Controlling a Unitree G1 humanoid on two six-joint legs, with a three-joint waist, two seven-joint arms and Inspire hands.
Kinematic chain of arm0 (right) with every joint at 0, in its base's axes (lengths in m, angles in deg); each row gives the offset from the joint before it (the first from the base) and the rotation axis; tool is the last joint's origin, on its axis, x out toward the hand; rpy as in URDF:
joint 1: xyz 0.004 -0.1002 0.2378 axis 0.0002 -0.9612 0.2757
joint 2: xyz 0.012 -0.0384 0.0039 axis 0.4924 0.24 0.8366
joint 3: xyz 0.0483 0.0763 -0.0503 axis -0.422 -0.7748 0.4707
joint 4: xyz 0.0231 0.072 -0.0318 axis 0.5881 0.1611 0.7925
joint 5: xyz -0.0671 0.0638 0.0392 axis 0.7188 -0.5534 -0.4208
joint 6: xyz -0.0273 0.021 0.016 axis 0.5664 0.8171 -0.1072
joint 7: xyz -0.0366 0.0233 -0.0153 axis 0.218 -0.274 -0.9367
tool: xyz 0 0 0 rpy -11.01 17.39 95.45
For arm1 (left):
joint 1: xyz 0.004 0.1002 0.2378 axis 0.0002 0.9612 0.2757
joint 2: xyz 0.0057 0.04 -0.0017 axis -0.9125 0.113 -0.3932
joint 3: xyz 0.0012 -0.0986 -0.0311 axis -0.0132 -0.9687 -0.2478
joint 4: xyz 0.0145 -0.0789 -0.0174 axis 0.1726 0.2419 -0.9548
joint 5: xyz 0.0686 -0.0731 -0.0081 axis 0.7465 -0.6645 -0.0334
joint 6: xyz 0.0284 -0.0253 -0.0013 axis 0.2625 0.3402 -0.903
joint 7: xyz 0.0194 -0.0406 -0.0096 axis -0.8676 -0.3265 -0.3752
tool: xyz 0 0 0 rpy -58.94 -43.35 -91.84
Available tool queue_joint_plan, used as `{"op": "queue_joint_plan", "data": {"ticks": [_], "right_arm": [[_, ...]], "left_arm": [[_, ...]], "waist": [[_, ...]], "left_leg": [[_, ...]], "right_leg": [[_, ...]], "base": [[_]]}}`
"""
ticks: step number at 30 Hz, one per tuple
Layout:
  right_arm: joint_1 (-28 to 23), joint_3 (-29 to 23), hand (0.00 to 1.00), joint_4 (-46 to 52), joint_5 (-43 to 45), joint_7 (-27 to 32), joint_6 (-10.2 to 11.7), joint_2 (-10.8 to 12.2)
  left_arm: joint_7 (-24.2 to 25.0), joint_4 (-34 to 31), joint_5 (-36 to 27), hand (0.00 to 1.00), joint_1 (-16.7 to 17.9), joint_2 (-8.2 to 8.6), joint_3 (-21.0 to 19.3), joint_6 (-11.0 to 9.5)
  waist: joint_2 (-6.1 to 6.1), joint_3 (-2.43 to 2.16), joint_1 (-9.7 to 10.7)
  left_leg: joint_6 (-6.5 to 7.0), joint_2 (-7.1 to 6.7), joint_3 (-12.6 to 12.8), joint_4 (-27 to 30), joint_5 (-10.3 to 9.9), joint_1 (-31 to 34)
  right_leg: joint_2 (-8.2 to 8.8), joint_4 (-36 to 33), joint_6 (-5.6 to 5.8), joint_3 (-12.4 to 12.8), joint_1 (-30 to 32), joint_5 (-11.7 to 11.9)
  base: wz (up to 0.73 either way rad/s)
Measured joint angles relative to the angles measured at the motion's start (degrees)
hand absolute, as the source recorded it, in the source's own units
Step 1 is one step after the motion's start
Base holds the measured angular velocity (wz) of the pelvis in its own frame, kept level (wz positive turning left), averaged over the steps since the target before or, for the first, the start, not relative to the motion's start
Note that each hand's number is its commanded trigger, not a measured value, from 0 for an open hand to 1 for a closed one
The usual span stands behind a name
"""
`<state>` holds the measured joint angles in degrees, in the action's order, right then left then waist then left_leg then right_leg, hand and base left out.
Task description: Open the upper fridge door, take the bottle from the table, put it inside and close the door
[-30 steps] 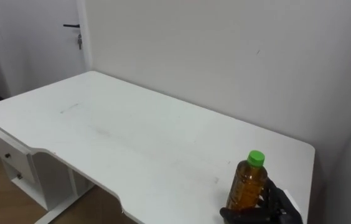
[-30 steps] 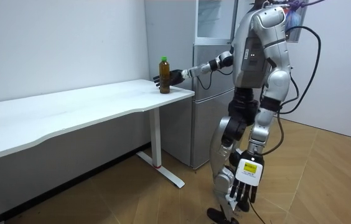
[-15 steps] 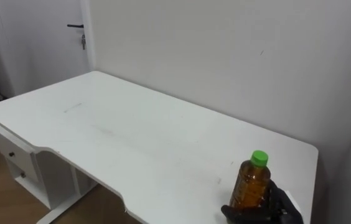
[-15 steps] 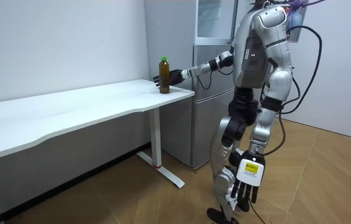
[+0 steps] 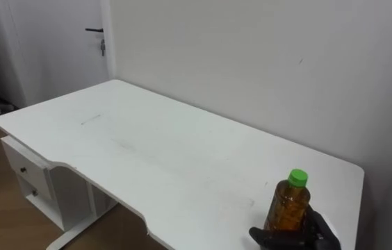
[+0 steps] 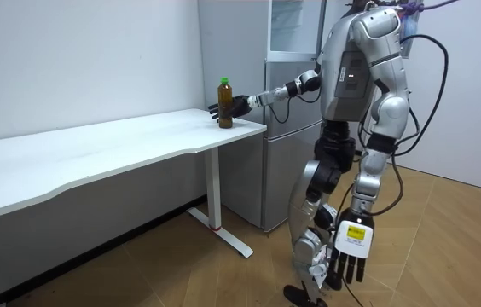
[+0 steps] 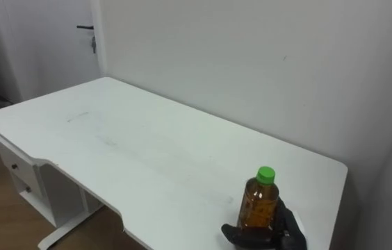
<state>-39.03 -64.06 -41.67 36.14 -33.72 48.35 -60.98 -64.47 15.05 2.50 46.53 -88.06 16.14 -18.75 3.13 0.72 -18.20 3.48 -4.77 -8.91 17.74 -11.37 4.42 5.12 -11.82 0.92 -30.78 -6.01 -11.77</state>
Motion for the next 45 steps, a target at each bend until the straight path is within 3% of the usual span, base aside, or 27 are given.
{"op": "queue_joint_plan", "data": {"ticks": [2,3,4,5,12,15,23,26,30,32,35,37,40,45], "right_arm": [[0.0,-0.5,0.00,0.0,-0.1,0.0,0.0,0.0],[0.0,-0.7,0.58,0.0,-0.2,0.0,0.0,0.0],[0.0,-0.8,0.97,0.0,-0.4,0.2,0.0,0.0],[0.0,-0.9,1.00,0.0,-0.5,0.2,0.0,0.0],[0.0,-1.4,1.00,0.0,-1.9,0.8,0.0,0.0],[0.0,-1.3,1.00,0.0,-2.0,0.6,0.0,0.0],[0.0,-1.2,1.00,0.0,-6.3,-2.4,-0.1,0.0],[-0.1,-1.2,1.00,0.0,-8.8,-4.4,-0.2,-0.4],[-0.1,-1.1,1.00,1.0,-9.0,-7.6,-2.1,-1.8],[-0.1,-0.7,1.00,2.4,-8.9,-8.7,-2.7,-2.6],[-0.1,-0.7,1.00,8.0,-8.6,-9.9,-3.8,-3.4],[-0.1,-0.7,1.00,12.1,-7.9,-11.1,-3.9,-4.6],[-0.1,-0.7,1.00,17.8,-6.9,-12.3,-3.9,-6.2],[-0.1,-0.7,1.00,22.2,-6.9,-13.2,-3.9,-6.7]], "left_arm": [[-0.1,0.0,0.0,0.00,0.0,-0.02,0.0,0.0],[-0.3,0.0,-0.1,0.00,0.0,-0.02,0.0,0.0],[-0.5,0.0,-0.2,0.00,0.1,-0.02,0.0,0.0],[-0.7,0.0,-0.4,0.00,0.1,-0.01,0.0,0.0],[-1.0,0.1,-2.2,0.00,1.0,-0.01,-0.3,0.0],[-1.0,0.1,-2.4,0.00,1.2,0.03,-1.3,0.0],[-1.0,0.1,-2.6,0.00,1.7,0.09,-1.9,0.0],[-0.4,0.1,-2.5,0.00,1.7,0.09,-3.8,-0.2],[-0.3,0.3,-3.6,0.00,0.8,0.05,-5.0,-0.1],[-0.4,0.5,-3.9,0.00,-0.2,0.02,-5.1,-0.1],[-0.5,1.1,-3.7,0.00,-1.8,0.01,-5.9,-0.2],[-0.4,1.0,-3.6,0.00,-2.2,-0.27,-6.5,-0.3],[-0.4,0.6,-3.9,0.00,-2.6,-0.50,-6.9,-0.3],[-0.7,0.6,-4.3,0.00,-4.5,-0.53,-6.9,-1.3]], "waist": [[0.00,0.00,0.0],[0.01,-0.01,-0.3],[0.05,-0.04,-0.8],[0.06,-0.04,-0.9],[0.25,-0.15,-1.8],[-0.08,0.19,-2.5],[-0.02,0.18,-2.3],[0.67,0.20,-2.2],[1.36,0.11,-1.9],[1.37,0.12,-1.9],[1.42,0.08,-1.7],[1.59,0.02,-0.6],[1.71,-0.04,0.8],[2.08,-0.21,2.2]], "left_leg": [[-0.03,-0.17,-0.6,0.2,0.0,0.3],[-0.06,-0.18,-0.6,0.2,0.0,0.4],[-0.07,-0.17,-0.6,0.2,0.1,0.4],[-0.08,-0.18,-0.7,0.2,0.1,0.4],[-0.13,-0.35,-1.2,0.1,0.2,0.5],[-0.11,-0.45,-1.3,0.0,0.2,-0.1],[0.06,-0.92,-2.1,-0.1,0.3,-0.1],[0.08,-0.99,-2.2,-0.3,0.3,-0.1],[0.16,-0.86,-1.2,-0.4,0.3,-0.4],[0.21,-0.74,-0.7,-0.4,0.4,-0.5],[0.21,-0.27,1.1,-1.2,0.4,-0.8],[0.24,-0.15,1.6,-1.4,0.4,-1.0],[0.27,0.21,3.8,-2.4,0.4,-3.2],[0.34,0.56,5.5,-3.3,0.4,-4.5]], "right_leg": [[0.07,0.0,0.00,-0.6,0.0,0.0],[0.31,0.0,0.02,-0.7,0.1,0.0],[0.31,0.0,0.02,-0.8,0.1,-0.1],[0.31,0.0,0.02,-0.9,0.1,-0.1],[0.27,0.1,0.05,-1.1,-0.1,-0.2],[0.04,0.2,0.11,-1.2,-0.7,-0.2],[0.80,0.1,0.48,-2.2,-0.9,-0.5],[0.85,0.2,0.57,-2.4,-0.9,-0.5],[0.93,0.1,0.70,-2.1,-0.9,-0.6],[0.89,0.1,0.70,-1.6,-0.8,-0.6],[0.79,0.0,0.67,1.1,-0.1,-0.6],[0.76,0.0,0.66,1.4,-0.1,-0.6],[0.66,0.2,0.68,4.0,-1.6,-0.6],[0.29,0.2,0.72,5.5,-2.0,-0.6]], "base": [[0.14],[0.07],[0.04],[0.05],[0.03],[0.04],[0.07],[0.01],[0.01],[-0.10],[-0.22],[-0.18],[-0.20],[-0.14]]}}
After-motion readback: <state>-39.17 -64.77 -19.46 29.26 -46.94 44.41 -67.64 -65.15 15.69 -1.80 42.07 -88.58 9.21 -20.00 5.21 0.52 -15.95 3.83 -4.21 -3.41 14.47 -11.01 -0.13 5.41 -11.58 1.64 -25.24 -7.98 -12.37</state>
